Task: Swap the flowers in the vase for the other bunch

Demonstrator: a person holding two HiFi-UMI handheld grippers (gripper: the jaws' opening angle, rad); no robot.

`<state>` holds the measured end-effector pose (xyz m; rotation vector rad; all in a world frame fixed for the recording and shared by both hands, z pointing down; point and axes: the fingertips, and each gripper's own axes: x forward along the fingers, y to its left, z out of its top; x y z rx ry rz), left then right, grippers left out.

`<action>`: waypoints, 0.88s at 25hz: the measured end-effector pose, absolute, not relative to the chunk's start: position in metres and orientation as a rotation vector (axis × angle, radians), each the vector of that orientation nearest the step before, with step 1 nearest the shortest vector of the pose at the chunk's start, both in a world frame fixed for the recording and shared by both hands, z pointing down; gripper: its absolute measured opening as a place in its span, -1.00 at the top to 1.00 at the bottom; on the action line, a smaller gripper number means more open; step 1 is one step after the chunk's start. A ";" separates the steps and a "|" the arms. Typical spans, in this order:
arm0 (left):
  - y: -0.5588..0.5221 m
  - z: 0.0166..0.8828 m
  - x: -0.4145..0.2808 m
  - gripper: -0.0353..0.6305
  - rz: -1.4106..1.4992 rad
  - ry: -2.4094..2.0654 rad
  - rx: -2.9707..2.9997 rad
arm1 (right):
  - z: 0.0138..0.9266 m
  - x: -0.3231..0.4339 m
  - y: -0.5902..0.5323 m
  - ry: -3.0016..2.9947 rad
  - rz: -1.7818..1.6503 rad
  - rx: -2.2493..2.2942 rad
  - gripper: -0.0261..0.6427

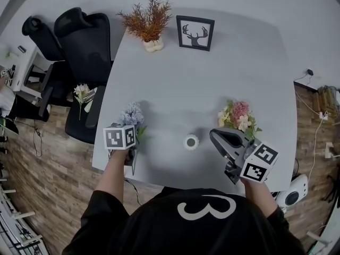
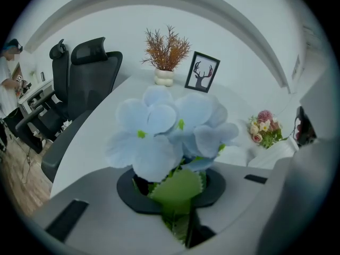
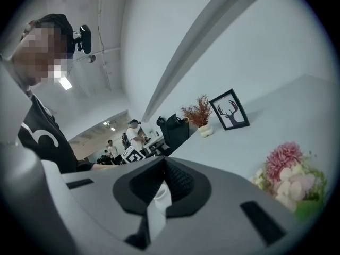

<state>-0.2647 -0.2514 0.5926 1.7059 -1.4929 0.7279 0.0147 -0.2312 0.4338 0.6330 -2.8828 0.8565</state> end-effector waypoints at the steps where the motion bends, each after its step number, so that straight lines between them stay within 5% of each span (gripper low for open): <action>1: -0.251 0.589 -0.264 0.66 0.715 -1.501 1.713 | 0.433 0.015 -0.229 -2.885 0.855 0.629 0.90; 22: -0.230 0.380 -0.167 0.66 0.244 -1.681 2.340 | 0.414 0.042 -0.184 -2.912 0.766 0.590 0.90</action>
